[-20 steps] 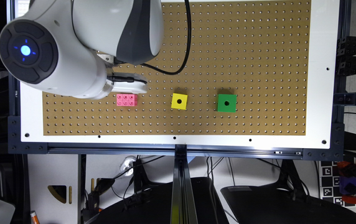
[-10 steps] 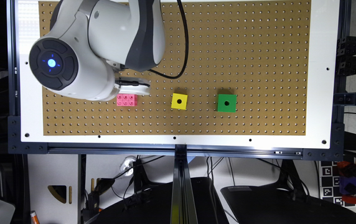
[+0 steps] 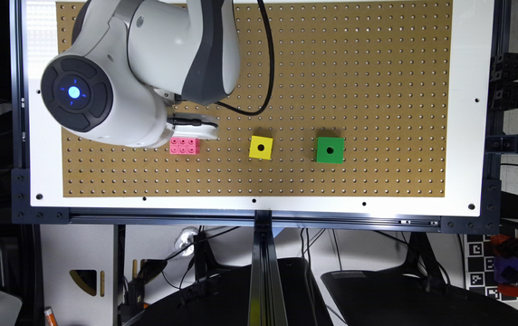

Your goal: Pick up pink block.

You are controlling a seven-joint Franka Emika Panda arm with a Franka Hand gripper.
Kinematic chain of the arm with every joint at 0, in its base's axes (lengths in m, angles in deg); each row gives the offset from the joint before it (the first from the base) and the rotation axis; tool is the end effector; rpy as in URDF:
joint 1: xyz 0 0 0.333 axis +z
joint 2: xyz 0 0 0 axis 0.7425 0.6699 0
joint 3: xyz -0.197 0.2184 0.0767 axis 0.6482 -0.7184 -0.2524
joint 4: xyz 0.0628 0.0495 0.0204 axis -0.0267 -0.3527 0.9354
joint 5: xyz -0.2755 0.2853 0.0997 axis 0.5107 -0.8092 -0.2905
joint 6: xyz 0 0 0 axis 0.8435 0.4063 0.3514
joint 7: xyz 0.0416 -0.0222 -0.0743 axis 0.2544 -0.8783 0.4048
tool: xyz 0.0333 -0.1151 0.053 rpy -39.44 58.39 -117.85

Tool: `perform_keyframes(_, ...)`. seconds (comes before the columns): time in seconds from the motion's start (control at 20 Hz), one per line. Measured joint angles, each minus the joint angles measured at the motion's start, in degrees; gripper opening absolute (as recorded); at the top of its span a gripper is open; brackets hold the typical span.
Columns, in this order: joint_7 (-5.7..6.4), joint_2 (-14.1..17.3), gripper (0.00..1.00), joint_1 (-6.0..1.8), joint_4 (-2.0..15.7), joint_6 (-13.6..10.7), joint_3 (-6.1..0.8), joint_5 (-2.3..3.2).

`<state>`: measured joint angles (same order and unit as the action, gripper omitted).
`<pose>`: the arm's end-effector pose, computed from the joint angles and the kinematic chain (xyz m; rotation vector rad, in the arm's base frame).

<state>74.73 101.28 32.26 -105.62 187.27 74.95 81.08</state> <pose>0.5933 -0.1641 0.1826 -2.8900 1.2240 -0.0646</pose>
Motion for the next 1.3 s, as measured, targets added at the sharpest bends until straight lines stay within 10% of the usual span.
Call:
perform_keyframes(0.35,0.0,0.6,1.0,0.09,0.95,0.0,-0.07,0.0)
perform_keyframes(0.75,0.0,8.3,1.0,0.1,4.04,4.7,-0.1,0.0)
perform_keyframes(0.8,0.0,8.5,0.0,0.11,5.01,4.4,-0.19,0.0)
perform_keyframes(1.3,0.0,8.5,0.0,0.1,4.99,4.3,-0.19,0.0)
